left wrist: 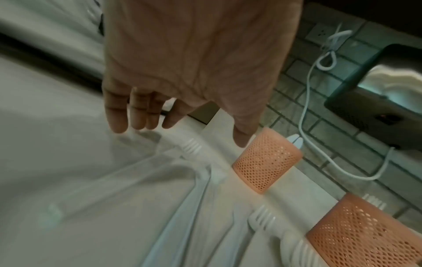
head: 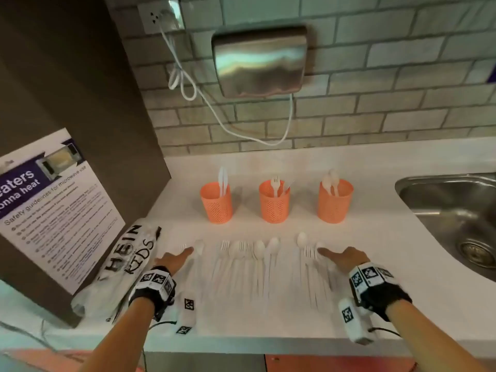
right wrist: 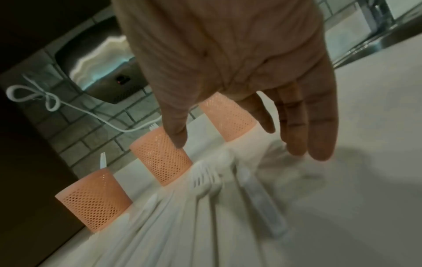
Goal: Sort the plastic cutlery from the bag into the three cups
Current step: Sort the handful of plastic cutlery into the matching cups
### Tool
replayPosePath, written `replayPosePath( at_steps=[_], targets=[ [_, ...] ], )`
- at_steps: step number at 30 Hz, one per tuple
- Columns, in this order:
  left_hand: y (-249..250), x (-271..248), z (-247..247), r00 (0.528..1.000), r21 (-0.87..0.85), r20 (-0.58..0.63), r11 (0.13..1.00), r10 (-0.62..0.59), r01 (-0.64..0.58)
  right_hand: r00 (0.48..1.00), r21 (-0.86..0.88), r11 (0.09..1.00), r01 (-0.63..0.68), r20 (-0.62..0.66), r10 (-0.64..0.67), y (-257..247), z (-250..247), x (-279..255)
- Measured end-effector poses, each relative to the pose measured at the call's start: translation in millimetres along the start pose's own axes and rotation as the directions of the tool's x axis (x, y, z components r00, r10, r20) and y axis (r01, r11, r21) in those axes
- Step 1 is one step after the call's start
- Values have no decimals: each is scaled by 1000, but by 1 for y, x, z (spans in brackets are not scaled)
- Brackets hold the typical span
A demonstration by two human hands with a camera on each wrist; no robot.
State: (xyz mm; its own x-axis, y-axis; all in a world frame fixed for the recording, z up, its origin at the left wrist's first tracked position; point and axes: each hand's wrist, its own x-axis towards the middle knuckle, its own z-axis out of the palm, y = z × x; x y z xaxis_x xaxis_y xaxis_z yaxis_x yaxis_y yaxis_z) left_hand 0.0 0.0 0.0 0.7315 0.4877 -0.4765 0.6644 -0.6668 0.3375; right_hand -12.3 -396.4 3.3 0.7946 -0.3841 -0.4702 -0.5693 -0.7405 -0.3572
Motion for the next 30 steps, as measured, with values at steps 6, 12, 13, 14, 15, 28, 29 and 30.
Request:
replayPosePath(
  at_steps=[6, 12, 13, 14, 15, 28, 29, 30],
  targets=[
    [13, -13, 21, 999, 86, 25, 996, 20, -22, 1000, -81, 997, -1, 6, 1, -18, 23, -7],
    [37, -31, 44, 993, 138, 83, 986, 84, -95, 1000, -87, 996, 14, 29, -12, -41, 36, -13],
    [41, -34, 49, 991, 134, 94, 985, 96, -108, 1000, -96, 995, 17, 18, -16, -42, 37, -13],
    [44, -37, 52, 988, 133, 102, 983, 115, -128, 1000, -107, 994, 23, 8, -22, -44, 38, -14],
    [47, -41, 56, 986, 138, 106, 980, 131, -145, 1000, -114, 993, 30, -4, -30, -45, 39, -14],
    [79, -70, 84, 961, 47, 155, 969, 231, -241, 998, -66, 996, 57, 8, -57, -65, 50, -15],
    [81, -72, 85, 958, 44, 152, 967, 243, -252, 998, -72, 995, 68, -5, -69, -66, 53, -16],
    [82, -73, 86, 955, 35, 154, 965, 252, -260, 996, -75, 994, 80, -23, -82, -67, 57, -17]
  ],
)
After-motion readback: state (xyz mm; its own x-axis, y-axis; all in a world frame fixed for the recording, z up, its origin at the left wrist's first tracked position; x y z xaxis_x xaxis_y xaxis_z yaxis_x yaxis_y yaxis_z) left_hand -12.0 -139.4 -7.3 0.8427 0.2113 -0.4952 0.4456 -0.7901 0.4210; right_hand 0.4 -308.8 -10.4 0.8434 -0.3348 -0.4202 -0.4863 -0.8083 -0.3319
